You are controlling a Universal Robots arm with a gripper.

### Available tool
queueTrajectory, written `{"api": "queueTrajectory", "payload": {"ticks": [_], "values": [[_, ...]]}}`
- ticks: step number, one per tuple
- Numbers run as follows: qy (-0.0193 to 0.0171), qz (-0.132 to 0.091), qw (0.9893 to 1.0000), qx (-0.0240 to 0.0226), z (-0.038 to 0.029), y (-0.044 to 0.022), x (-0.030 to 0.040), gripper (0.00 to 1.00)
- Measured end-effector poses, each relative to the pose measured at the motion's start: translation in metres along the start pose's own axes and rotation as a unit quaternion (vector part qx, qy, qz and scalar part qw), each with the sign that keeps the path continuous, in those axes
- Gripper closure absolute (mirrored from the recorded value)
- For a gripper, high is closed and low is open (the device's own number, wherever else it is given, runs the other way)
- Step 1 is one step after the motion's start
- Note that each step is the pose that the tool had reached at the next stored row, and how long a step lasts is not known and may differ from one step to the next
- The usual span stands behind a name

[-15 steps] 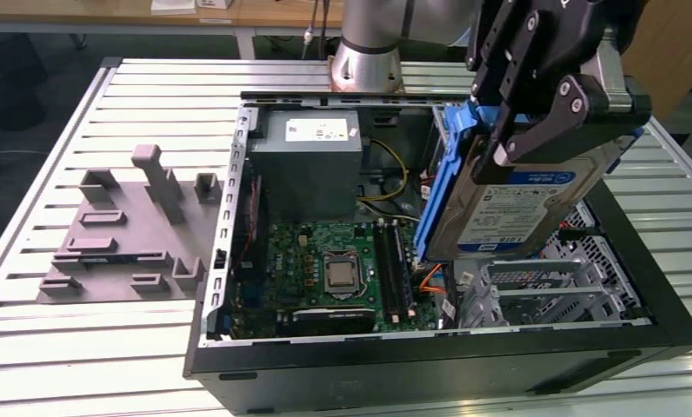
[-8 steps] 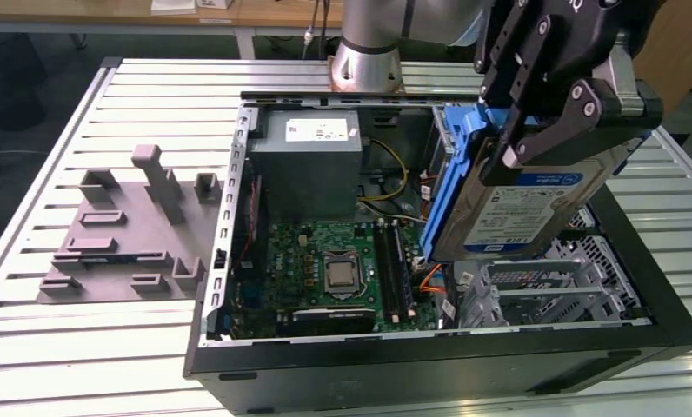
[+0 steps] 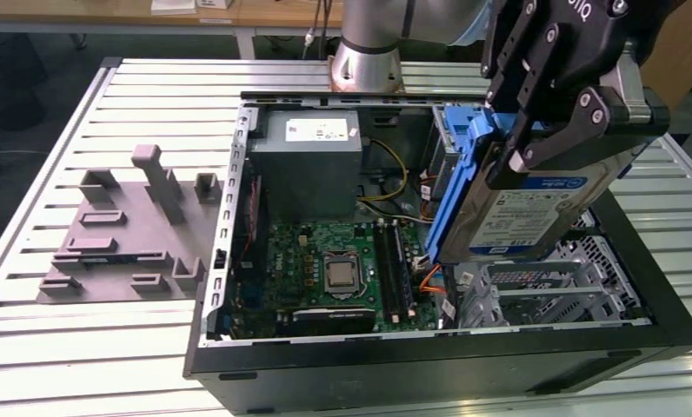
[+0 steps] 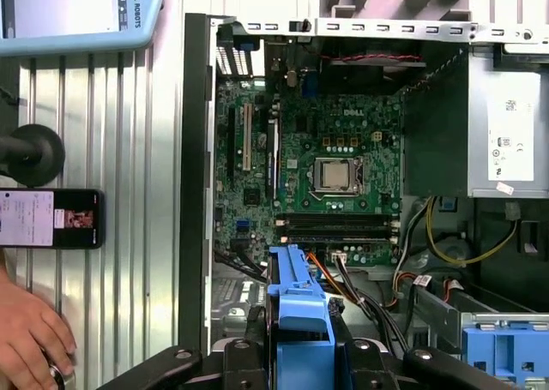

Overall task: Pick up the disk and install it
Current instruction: 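Insert the disk into the insertion slot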

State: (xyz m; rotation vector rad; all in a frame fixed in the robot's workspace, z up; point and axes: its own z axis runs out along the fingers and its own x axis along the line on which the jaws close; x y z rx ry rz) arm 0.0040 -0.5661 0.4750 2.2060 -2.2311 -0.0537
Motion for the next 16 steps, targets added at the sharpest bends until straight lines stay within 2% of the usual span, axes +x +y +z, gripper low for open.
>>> {"api": "queueTrajectory", "payload": {"ticks": [3, 5, 14, 16], "values": [[0.0001, 0.0, 1.0, 0.0, 0.0022, -0.0026, 0.0009, 0.64], [0.0001, 0.0, 1.0, 0.0, 0.0038, -0.0065, 0.0013, 0.64], [0.0001, 0.0, 1.0, 0.0, 0.0108, -0.0331, 0.0017, 0.64], [0.0002, 0.0, 1.0, 0.0, 0.0118, -0.0363, 0.0016, 0.64]]}}
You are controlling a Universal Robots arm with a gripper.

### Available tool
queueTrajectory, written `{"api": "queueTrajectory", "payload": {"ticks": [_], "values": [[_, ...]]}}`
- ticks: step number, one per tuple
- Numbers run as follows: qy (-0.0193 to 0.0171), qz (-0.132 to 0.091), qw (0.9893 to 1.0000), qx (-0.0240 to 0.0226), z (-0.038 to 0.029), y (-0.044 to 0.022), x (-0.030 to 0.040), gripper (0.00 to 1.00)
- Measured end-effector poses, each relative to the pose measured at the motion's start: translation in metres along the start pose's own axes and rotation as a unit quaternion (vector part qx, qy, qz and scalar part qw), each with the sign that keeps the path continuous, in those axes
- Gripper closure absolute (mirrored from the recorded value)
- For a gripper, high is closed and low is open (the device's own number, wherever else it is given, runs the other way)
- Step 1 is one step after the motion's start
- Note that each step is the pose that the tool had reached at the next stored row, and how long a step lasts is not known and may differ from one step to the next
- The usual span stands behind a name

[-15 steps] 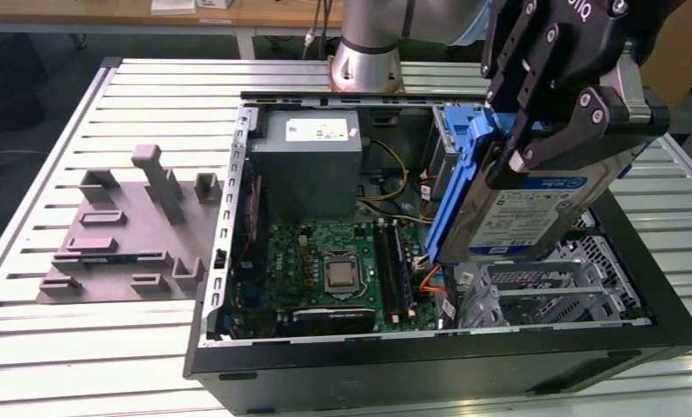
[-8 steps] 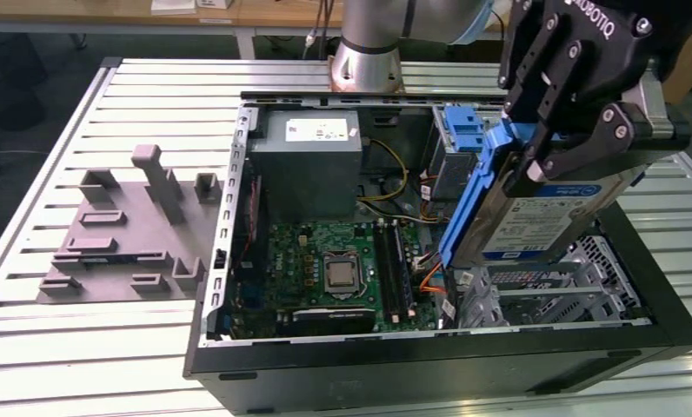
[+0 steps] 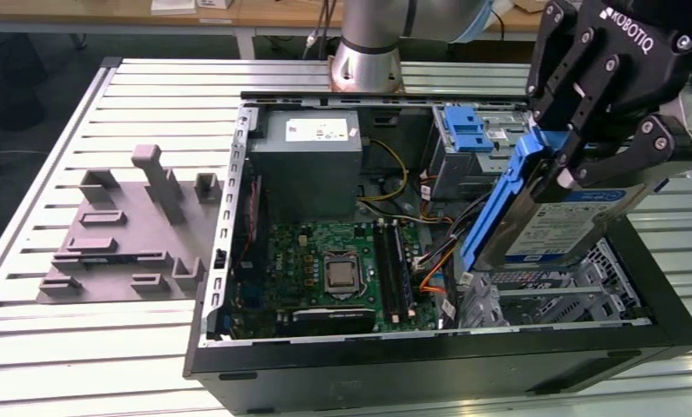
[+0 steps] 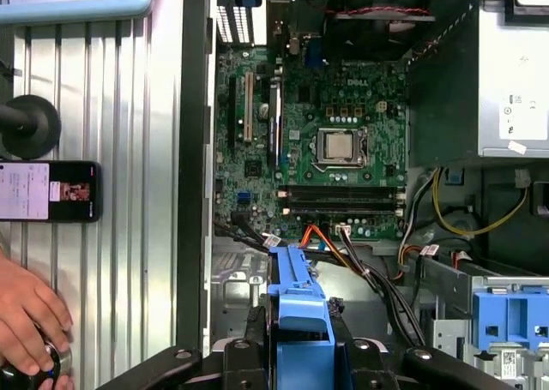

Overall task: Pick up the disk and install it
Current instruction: 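Insert the disk into the insertion slot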

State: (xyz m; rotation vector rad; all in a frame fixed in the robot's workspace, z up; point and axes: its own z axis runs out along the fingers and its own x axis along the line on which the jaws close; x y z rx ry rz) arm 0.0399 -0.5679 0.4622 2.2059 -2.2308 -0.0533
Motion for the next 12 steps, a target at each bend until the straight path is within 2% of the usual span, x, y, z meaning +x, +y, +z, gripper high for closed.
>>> {"api": "queueTrajectory", "payload": {"ticks": [5, 12], "values": [[-0.0002, 0.0, 1.0, 0.0, 0.0013, -0.0014, 0.0001, 0.64], [-0.0001, 0.0, 1.0, 0.0, 0.0056, -0.0175, 0.0002, 0.64]]}}
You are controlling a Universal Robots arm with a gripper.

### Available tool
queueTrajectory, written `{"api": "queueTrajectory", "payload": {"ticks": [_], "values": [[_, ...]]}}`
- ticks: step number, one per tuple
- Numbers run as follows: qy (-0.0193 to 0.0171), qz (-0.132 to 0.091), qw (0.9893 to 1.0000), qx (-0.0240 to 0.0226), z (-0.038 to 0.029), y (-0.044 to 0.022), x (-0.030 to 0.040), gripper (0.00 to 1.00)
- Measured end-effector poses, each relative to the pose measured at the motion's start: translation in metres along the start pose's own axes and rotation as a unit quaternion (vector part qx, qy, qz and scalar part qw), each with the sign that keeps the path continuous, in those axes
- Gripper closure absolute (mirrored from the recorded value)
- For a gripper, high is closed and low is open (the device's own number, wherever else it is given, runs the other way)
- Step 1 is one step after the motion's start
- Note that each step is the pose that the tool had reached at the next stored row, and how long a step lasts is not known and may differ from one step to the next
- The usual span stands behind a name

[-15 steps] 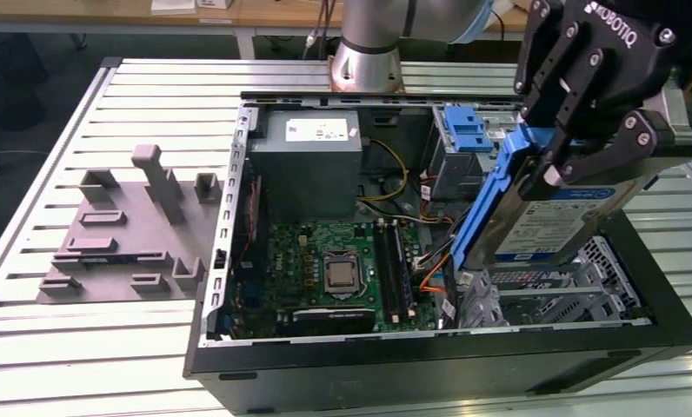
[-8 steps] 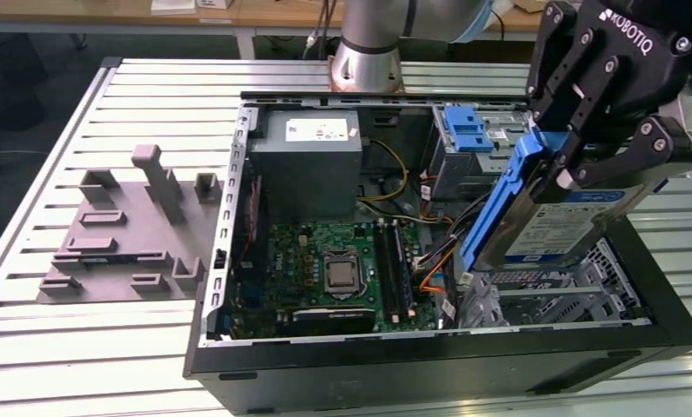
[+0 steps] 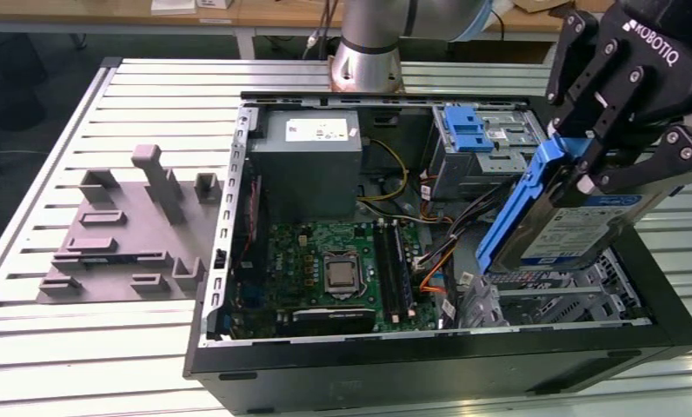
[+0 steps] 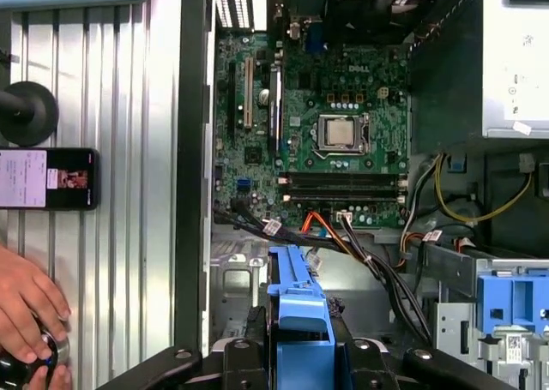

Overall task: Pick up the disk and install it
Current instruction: 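Insert the disk into the insertion slot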

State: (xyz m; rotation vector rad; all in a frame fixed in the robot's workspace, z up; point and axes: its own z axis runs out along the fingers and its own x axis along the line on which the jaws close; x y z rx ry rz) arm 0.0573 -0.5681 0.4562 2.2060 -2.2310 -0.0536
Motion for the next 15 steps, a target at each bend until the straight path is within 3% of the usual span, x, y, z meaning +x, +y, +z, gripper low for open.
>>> {"api": "queueTrajectory", "payload": {"ticks": [8, 15], "values": [[0.0001, 0.0, 1.0, 0.0, 0.0059, -0.0143, -0.0001, 0.64], [0.0, 0.0, 1.0, 0.0001, 0.0111, -0.0173, 0.0012, 0.64]]}}
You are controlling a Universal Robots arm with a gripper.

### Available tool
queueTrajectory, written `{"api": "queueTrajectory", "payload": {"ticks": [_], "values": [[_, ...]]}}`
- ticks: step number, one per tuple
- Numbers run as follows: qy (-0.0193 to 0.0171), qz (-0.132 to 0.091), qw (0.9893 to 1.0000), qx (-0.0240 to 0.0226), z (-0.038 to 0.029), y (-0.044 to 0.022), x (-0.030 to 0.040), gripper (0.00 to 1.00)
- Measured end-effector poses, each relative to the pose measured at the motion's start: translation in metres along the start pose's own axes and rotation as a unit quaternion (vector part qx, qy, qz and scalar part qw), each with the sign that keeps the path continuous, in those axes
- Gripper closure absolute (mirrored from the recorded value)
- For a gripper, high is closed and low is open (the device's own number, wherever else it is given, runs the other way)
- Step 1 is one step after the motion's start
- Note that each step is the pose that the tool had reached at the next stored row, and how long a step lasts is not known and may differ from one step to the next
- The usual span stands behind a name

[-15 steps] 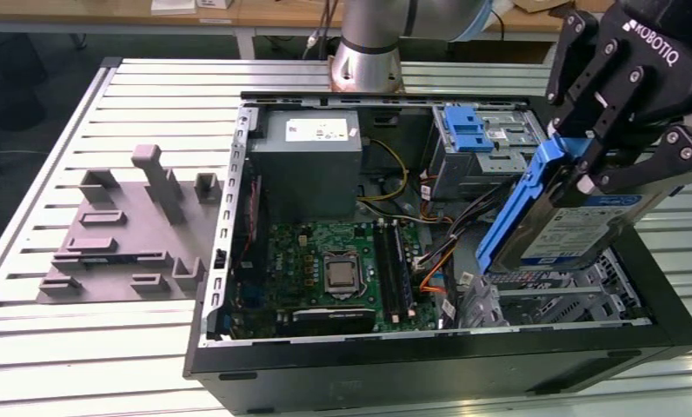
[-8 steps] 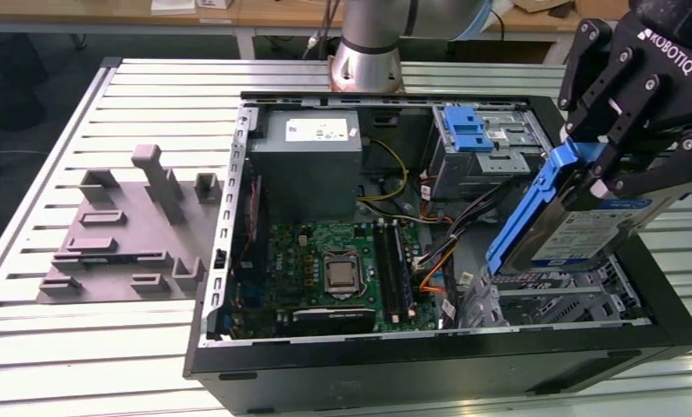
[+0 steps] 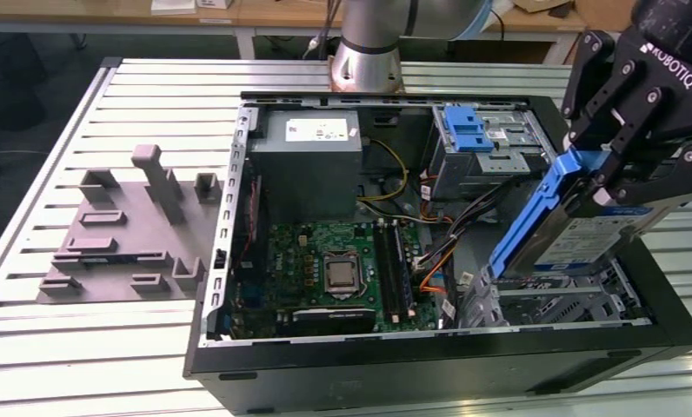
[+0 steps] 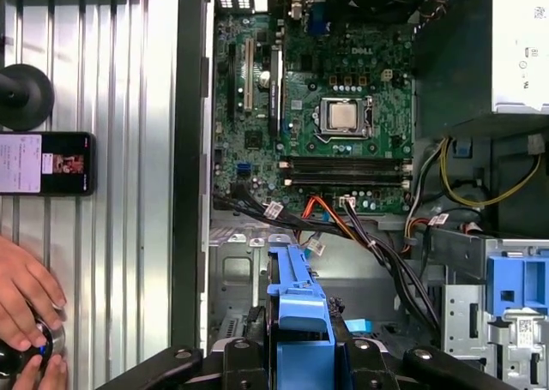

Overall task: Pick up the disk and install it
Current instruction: 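Insert the disk into the insertion slot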

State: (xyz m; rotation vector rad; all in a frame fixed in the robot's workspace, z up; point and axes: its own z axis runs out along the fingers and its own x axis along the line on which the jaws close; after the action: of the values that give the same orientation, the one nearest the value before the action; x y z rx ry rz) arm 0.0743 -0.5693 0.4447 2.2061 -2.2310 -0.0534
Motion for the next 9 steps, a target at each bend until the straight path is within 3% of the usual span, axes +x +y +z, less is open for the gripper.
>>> {"api": "queueTrajectory", "payload": {"ticks": [9], "values": [[0.0, 0.0, 1.0, 0.0001, 0.007, -0.0005, 0.0013, 0.64]]}}
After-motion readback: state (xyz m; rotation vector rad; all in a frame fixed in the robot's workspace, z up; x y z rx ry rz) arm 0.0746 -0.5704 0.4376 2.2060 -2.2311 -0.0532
